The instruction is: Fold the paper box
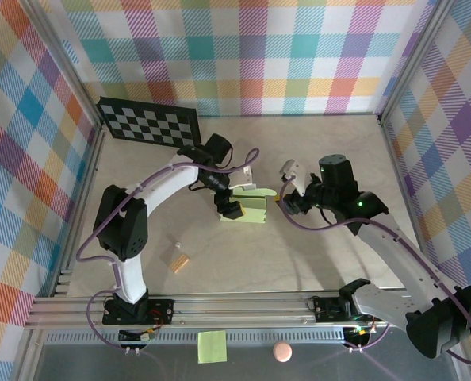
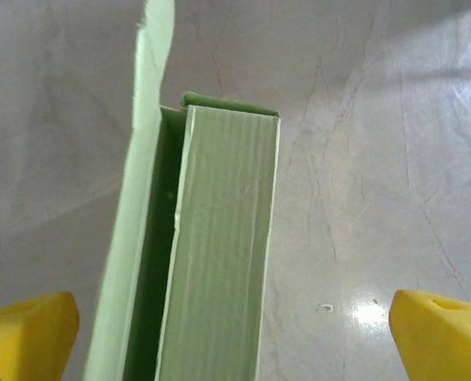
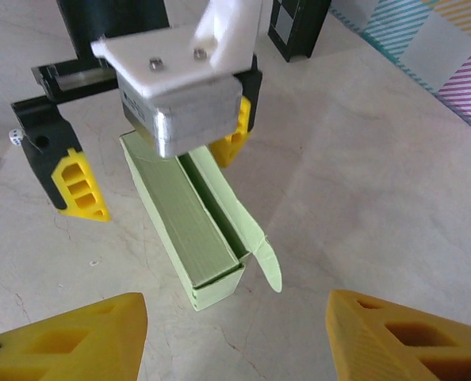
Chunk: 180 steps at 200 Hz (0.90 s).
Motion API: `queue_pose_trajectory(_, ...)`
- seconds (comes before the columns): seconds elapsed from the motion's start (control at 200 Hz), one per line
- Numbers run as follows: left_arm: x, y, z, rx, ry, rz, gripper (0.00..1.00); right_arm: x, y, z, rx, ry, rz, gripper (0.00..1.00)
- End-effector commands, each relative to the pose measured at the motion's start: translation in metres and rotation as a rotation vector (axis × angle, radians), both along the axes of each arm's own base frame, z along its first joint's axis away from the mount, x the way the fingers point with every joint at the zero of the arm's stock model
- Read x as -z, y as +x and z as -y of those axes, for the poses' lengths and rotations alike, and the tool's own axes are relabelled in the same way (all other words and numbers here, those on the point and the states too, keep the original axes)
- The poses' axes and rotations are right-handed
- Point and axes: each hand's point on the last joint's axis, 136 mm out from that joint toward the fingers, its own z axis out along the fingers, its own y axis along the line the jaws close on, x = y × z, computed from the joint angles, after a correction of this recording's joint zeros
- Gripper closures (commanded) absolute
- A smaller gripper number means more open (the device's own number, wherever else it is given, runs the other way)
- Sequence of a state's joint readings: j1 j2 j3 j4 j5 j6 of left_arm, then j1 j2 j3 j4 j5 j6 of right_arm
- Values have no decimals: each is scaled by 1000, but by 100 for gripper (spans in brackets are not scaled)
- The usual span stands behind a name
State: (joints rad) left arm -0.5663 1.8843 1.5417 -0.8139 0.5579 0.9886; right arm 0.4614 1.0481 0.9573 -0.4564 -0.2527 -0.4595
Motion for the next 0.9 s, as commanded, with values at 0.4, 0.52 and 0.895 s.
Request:
queue_pose_trajectory(0.4, 15, -10, -2, 98, 60, -43, 35, -2, -4, 4, 9, 9, 10, 39)
queue_pose_trajectory(0.52, 18, -8, -3, 93, 72, -49, 44, -1, -3, 4, 13, 3, 13, 39)
queue_pose_trajectory(0.895, 21, -12, -14, 50, 123, -50, 59, 5, 3, 5, 55, 10, -28, 40)
